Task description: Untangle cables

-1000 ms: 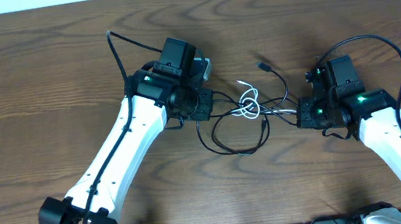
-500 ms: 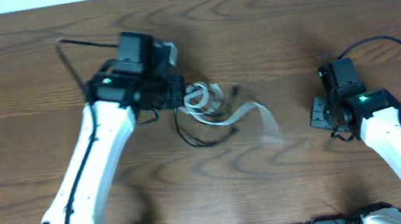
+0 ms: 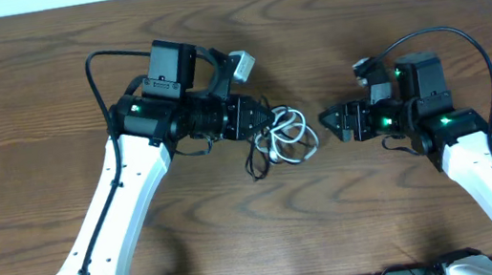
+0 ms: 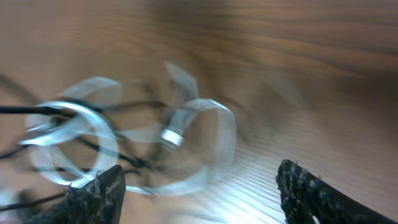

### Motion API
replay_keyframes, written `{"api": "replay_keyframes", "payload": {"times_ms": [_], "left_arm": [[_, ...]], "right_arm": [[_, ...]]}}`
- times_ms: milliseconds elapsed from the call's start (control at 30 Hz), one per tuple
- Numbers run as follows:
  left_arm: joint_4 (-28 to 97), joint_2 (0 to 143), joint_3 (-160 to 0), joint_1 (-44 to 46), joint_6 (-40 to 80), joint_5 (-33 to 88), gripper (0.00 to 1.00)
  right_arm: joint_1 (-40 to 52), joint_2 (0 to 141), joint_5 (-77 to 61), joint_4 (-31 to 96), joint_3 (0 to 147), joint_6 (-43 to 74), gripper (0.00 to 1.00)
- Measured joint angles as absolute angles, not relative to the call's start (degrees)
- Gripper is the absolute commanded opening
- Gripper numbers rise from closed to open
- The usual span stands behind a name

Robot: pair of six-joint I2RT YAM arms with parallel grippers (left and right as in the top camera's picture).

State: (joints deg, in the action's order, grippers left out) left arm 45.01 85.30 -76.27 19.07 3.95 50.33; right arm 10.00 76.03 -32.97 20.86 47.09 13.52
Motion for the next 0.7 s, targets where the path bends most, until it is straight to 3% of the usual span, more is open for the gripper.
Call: {"api": "replay_keyframes", "payload": {"times_ms": [367, 533, 633, 700], "left_arm": [[43.57, 85.3, -76.27, 22.85, 2.94, 53.87, 0.08], [40.88, 85.3, -76.25, 23.75, 2.92, 56.16, 0.08], [40.6, 85.3, -76.27, 23.75, 2.92, 56.73, 0.08], [40.58, 85.3, -76.27, 23.75, 2.92, 56.99, 0.08]], "right_arm": [[11.25, 76.03, -45.98, 19.22, 47.09, 11.57, 0.67], [12.58, 76.03, -46.5, 19.9, 47.09, 11.31, 0.43], [12.62, 76.03, -45.84, 21.21, 47.09, 11.05, 0.09], [12.62, 76.03, -44.49, 22.2, 47.09, 11.14, 0.01]]}}
